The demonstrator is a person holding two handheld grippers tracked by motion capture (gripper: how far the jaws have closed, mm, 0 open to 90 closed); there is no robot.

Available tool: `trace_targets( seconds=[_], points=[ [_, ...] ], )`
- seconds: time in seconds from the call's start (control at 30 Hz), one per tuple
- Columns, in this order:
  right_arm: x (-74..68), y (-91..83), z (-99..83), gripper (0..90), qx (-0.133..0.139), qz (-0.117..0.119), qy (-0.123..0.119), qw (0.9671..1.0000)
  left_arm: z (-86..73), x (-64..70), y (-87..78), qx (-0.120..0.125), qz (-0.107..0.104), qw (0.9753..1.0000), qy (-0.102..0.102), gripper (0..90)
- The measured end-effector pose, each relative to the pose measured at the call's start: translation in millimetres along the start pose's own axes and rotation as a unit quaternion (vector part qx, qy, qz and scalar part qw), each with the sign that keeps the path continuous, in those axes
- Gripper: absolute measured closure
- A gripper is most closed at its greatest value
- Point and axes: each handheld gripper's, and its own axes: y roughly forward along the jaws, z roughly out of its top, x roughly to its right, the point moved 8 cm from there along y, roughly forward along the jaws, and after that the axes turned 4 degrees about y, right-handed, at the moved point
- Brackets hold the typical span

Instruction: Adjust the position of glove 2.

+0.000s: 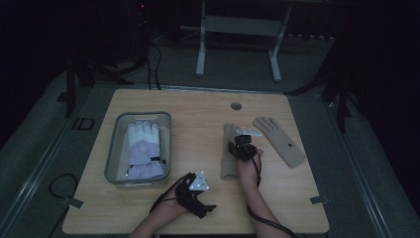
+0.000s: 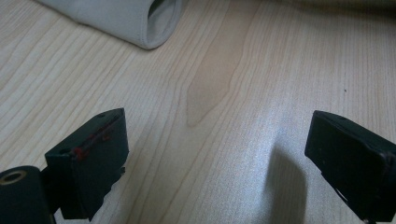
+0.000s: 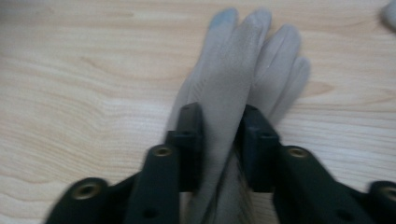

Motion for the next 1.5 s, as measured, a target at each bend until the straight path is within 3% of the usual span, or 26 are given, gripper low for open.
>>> trace_targets(
  seconds=[0.13, 0.4, 0.53, 0.57, 0.67, 0.83, 0.97, 1.07, 1.17, 1.23, 1.3, 1.5],
  points=[
    [-5.5, 1.8, -0.5, 53.5, -0.003, 0.0, -0.022, 0.9998, -0.6, -0.4, 0.2, -0.002, -0.001, 1.0, -0.004, 6.0],
    [-6.8, -13.7, 8.6, 50.0, 0.008, 0.009, -0.046, 0.9989, -1.2, 0.0, 0.6, -0.004, 0.0, 1.0, -0.002, 6.0],
    [-0.1, -38.9, 24.9, 47.1, 0.028, 0.023, -0.068, 0.9971, -1.1, -0.1, 0.7, -0.004, 0.001, 1.0, -0.002, 6.0],
    [3.6, -44.5, 30.0, 50.2, 0.039, 0.023, -0.077, 0.996, -0.9, 0.2, 0.7, -0.003, 0.001, 1.0, -0.003, 6.0],
    [20.6, -59.0, 44.8, 51.6, 0.065, 0.019, -0.116, 0.9909, -0.9, 0.1, 1.2, -0.003, 0.001, 1.0, -0.003, 6.0],
    [63.0, -73.4, 60.5, 50.4, 0.084, 0.011, -0.15, 0.985, -0.9, -0.4, 1.0, -0.003, 0.0, 1.0, -0.004, 6.0],
    [104.9, -75.4, 63.9, 46.8, 0.075, -0.002, -0.136, 0.9878, -1.0, -0.2, 1.8, -0.005, 0.0, 1.0, -0.003, 6.0],
    [131.3, -72.2, 62.6, 46.1, 0.064, 0.002, -0.123, 0.9903, -1.1, -0.4, 1.8, -0.006, 0.0, 1.0, -0.003, 6.0],
    [153.2, -65.1, 59.3, 50.7, 0.05, 0.006, -0.118, 0.9917, -1.4, -0.4, 2.1, -0.007, 0.001, 1.0, -0.003, 6.0],
    [166.6, -58.3, 56.7, 52.9, 0.037, -0.006, -0.113, 0.9929, -1.8, -0.7, 2.6, -0.007, 0.001, 1.0, -0.004, 6.0],
    [175.6, -48.6, 52.5, 52.8, 0.018, -0.005, -0.101, 0.9947, -1.9, -0.6, 2.7, -0.007, 0.001, 1.0, -0.003, 6.0],
    [188.6, -20.9, 36.8, 49.2, -0.029, -0.011, -0.116, 0.9928, -2.1, -0.6, 2.6, -0.005, 0.0, 1.0, -0.003, 6.0]
  ],
)
